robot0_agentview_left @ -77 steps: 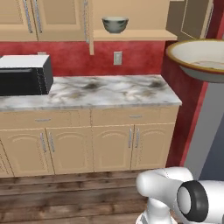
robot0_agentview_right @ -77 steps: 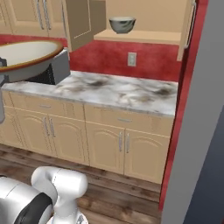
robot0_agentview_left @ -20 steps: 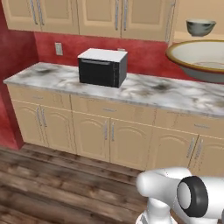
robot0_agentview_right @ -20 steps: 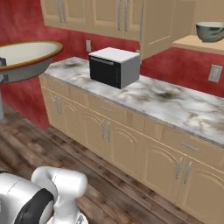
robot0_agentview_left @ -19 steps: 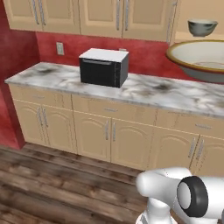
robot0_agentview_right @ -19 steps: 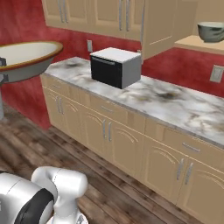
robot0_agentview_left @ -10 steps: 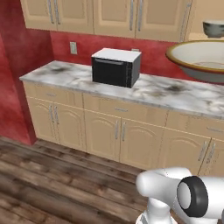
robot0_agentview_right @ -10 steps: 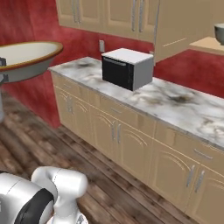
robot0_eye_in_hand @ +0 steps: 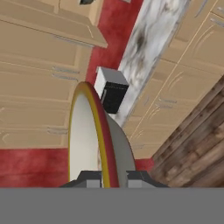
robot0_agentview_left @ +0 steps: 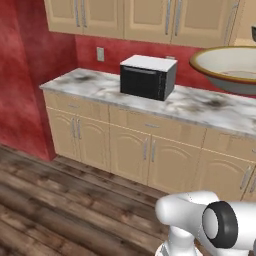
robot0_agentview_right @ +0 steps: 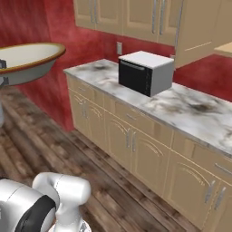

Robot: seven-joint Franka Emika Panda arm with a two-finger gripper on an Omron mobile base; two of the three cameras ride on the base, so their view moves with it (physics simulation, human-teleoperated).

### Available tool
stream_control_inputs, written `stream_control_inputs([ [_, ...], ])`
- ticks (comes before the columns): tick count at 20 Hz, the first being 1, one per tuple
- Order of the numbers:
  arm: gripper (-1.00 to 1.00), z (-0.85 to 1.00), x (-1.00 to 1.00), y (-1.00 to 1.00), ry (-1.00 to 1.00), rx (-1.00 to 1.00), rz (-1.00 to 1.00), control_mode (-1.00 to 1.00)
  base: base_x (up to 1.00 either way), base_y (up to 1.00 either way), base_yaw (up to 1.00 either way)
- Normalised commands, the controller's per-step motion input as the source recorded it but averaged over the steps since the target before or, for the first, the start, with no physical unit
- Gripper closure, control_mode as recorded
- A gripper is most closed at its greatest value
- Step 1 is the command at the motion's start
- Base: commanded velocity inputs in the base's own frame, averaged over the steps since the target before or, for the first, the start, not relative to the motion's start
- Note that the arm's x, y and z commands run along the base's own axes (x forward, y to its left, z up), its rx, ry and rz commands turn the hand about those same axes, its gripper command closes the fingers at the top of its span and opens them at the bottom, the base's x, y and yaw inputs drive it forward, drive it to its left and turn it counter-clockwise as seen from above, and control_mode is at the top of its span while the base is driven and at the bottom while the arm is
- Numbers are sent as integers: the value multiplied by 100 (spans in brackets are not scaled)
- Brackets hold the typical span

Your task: Move the bowls from the cabinet to the plates on the dining table.

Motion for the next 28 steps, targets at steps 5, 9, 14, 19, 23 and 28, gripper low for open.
stream_control_inputs([
  [5,100,0,0,0,0,0,0,100,0,0,25],
  [9,100,0,0,0,0,0,0,100,0,0,25],
  [14,100,0,0,0,0,0,0,100,0,0,25],
  [19,100,0,0,0,0,0,0,100,0,0,25],
  [23,100,0,0,0,0,0,0,100,0,0,25],
  [28,100,0,0,0,0,0,0,100,0,0,25],
])
